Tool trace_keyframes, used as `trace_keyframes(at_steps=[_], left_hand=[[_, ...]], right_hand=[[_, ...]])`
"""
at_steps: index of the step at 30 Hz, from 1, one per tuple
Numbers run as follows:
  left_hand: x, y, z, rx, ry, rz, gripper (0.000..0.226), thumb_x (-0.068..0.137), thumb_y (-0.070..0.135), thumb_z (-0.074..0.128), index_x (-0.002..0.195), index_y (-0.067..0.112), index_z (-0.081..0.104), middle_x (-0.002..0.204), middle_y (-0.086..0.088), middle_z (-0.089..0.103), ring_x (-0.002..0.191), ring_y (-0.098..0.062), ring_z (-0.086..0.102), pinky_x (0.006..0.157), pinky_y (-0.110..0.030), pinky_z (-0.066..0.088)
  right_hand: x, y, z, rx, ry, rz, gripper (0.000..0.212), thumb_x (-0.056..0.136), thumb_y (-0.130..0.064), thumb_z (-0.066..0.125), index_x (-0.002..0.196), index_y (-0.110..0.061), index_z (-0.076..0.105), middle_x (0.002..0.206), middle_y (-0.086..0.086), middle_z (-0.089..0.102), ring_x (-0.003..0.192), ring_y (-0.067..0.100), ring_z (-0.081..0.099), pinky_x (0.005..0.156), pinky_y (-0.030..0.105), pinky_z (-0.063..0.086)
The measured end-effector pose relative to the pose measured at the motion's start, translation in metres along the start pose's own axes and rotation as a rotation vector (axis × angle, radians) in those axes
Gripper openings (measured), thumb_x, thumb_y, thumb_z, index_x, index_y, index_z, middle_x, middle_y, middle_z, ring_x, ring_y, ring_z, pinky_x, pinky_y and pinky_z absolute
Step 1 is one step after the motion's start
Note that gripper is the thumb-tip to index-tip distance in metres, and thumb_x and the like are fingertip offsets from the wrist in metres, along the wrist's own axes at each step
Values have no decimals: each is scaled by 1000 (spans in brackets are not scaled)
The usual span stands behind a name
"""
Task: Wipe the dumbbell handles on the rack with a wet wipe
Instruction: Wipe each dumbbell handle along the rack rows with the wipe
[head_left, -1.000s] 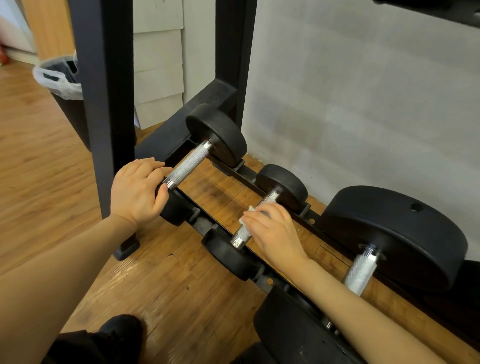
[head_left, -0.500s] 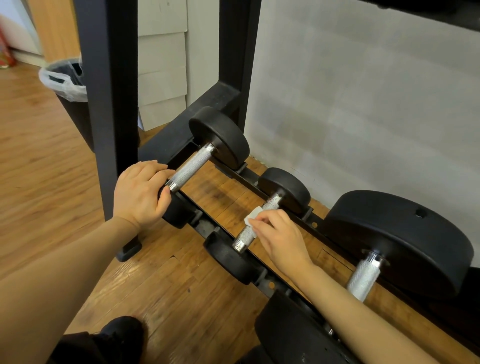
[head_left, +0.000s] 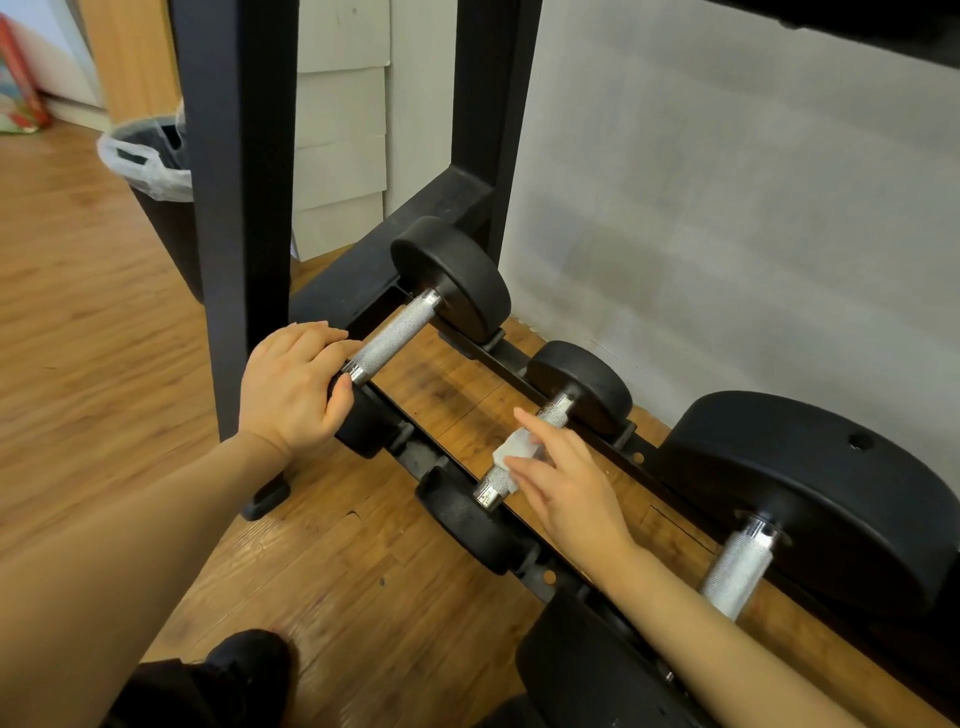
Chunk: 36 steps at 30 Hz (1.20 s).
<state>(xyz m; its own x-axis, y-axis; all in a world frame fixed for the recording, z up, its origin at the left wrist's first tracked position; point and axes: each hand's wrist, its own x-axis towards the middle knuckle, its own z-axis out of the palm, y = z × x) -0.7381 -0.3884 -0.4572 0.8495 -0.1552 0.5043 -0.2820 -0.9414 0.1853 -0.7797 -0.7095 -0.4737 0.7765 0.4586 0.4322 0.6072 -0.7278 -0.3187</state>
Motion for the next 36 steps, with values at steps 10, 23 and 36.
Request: trace_keyframes(at_steps=[10,23,36], left_hand=[[0,0,0,-2,0,-10,49,91,34,37,120,9,67,117,-12,67,118,-33,57,102,-46,39],[0,1,0,1,0,-14,49,91,34,37,121,9,67,117,-11,68,119,-32,56,103,-46,38],[0,1,0,7,11,-10,48,90,33,38,120,9,68,117,-11,68,118,-32,57,103,-45,38]], right_hand=[[5,4,-4,-37,20,-88,23,84,-14,65,103,-5,74,99,4,70,101,14,57,88,23,52],[1,7,5,34,100,-30,18,83,-16,66,96,-6,74,94,2,67,93,9,55,84,19,50],[-6,-3,9,84,38,48,18,83,-8,70,101,-8,72,97,-2,64,95,7,52,86,13,45]])
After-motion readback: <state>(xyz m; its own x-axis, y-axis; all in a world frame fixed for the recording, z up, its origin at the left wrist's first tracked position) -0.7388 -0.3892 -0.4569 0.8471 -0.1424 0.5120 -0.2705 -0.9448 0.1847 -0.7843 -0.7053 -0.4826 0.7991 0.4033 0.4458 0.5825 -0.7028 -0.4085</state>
